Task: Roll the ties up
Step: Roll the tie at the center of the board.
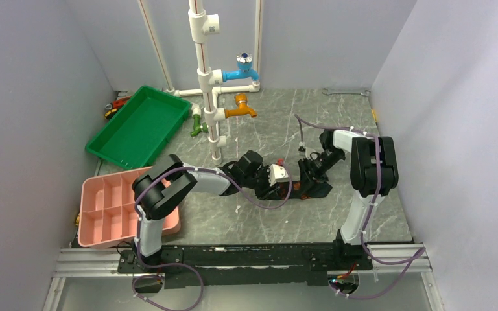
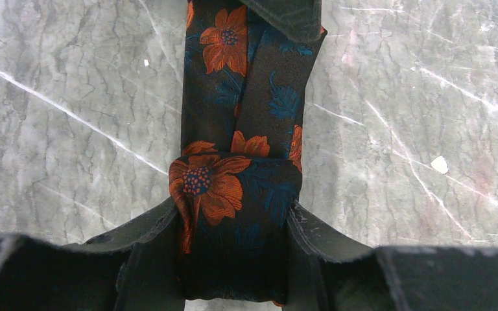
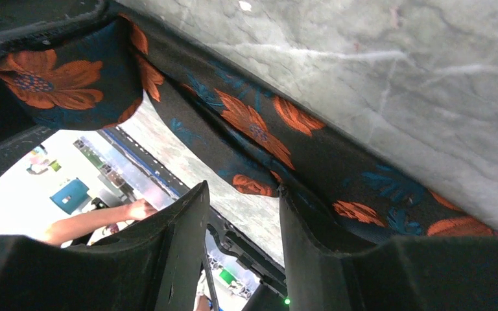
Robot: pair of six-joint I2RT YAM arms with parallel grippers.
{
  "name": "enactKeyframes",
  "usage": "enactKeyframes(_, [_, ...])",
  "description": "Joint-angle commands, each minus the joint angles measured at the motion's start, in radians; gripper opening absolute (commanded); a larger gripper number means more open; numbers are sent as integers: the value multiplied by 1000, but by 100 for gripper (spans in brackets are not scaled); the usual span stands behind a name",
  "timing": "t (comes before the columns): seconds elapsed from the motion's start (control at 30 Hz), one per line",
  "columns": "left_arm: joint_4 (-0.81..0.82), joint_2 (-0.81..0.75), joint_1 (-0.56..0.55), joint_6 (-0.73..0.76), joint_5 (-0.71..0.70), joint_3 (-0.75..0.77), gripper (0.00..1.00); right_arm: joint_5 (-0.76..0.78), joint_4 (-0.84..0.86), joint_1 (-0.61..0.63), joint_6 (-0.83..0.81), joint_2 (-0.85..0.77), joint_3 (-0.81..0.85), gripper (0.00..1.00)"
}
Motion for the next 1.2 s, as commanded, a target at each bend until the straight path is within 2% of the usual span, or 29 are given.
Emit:
enactKeyframes(0.0, [-156,66,3,12,-47,-28,10,109,15,-26,1,-46,-18,46])
enactKeyframes(0.17, [-155,68,3,8,-50,-30,11,89,16,-26,25,-23,-29,45])
enactKeyframes(0.37, [-153,63,3,11,-52,-32,11,-60,4,-27,32,1,-21,44])
enactKeyframes(0.53, [-152,62,3,15,-49,-36,11,-166,-22,-26,47,41,30,34])
enactKeyframes(0.6, [-152,57,2,16,-47,-36,11,-172,-19,-26,52,33,43,26])
enactKeyframes(0.7, [-156,58,3,21,-44,-36,11,-158,-17,-26,56,20,60,16])
enactKeyframes(0.77, [-153,57,3,23,-43,-39,11,-137,-10,-26,62,13,71,3])
enactKeyframes(0.8, [-153,57,3,22,-42,-39,11,-119,-2,-26,66,9,74,0])
enactKeyframes(1.17, [-128,-8,43,33,25,16,10,139,113,-27,49,87,-16,0])
